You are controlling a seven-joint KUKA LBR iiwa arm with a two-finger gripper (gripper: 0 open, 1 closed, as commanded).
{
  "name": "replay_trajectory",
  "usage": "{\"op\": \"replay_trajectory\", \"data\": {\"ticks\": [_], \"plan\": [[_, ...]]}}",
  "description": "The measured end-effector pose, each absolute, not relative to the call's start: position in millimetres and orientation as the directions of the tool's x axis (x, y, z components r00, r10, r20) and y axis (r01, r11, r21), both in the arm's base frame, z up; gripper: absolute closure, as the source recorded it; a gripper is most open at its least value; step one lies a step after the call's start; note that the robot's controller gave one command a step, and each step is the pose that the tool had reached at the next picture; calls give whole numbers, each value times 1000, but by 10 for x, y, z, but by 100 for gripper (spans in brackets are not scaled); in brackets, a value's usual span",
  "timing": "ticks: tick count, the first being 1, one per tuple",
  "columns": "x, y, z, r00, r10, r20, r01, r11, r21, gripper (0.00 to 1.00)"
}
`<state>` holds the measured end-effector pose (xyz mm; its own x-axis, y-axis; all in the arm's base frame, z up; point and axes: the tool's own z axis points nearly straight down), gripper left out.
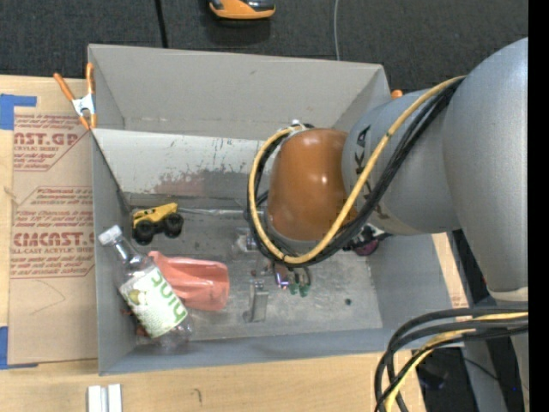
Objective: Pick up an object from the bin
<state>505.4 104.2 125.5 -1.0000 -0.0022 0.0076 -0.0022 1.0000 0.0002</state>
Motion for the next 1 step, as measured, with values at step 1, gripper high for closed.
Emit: {"op": "replay_trajectory", "data": {"ticks": [1], "plan": [[5075,1038,1298,-1000,-1,0,-1,1000,1,0]]}}
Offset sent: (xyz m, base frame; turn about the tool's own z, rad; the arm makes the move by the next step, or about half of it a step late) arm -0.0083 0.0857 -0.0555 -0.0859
